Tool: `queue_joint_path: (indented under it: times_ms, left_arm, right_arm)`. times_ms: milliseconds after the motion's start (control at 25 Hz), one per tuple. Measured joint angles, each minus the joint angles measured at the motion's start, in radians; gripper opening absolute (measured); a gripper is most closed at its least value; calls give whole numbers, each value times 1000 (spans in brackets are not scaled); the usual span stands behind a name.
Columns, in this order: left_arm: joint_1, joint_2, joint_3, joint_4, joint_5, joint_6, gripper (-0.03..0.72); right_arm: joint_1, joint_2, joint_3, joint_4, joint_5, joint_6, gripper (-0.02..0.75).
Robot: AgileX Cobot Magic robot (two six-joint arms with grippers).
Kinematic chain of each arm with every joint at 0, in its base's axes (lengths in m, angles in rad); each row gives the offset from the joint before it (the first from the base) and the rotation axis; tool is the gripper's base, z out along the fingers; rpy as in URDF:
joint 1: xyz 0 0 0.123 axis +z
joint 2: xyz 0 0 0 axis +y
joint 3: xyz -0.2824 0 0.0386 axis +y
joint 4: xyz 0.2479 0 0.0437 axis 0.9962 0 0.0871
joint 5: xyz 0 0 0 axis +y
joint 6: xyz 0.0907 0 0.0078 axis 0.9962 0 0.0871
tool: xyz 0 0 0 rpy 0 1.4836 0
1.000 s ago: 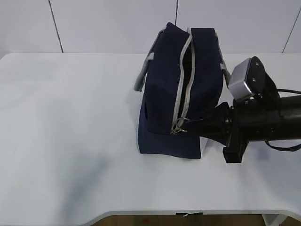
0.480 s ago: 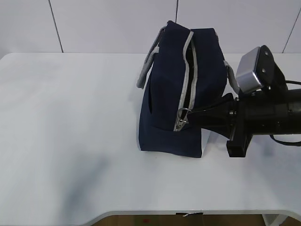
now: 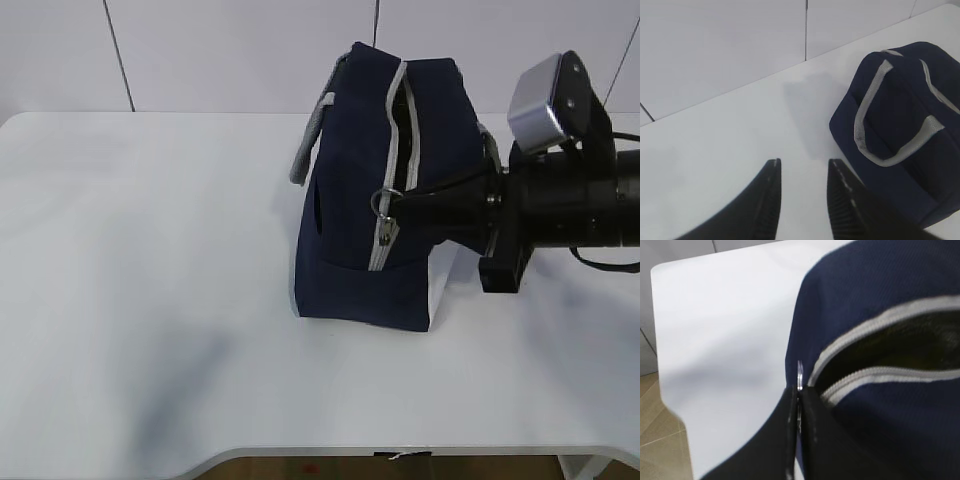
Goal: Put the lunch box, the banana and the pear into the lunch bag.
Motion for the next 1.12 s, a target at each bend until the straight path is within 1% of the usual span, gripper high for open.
queue_joint_path:
  times_ms: [240, 480, 800, 1120]
  left_arm:
    - [-2, 0, 0, -6, 10, 0, 239]
    - [-34, 2, 0, -9, 13, 0, 240]
    - [-49, 7, 0, -9, 19, 0, 240]
    - [-51, 7, 0, -9, 26, 0, 240]
  right_arm:
    - [0, -23, -38, -2, 7, 23, 6]
    - [0, -23, -73, -3, 13, 53, 6]
    - [0, -23, -146, -10, 28, 110, 6]
    - [0, -23, -193, -26, 21, 131, 6]
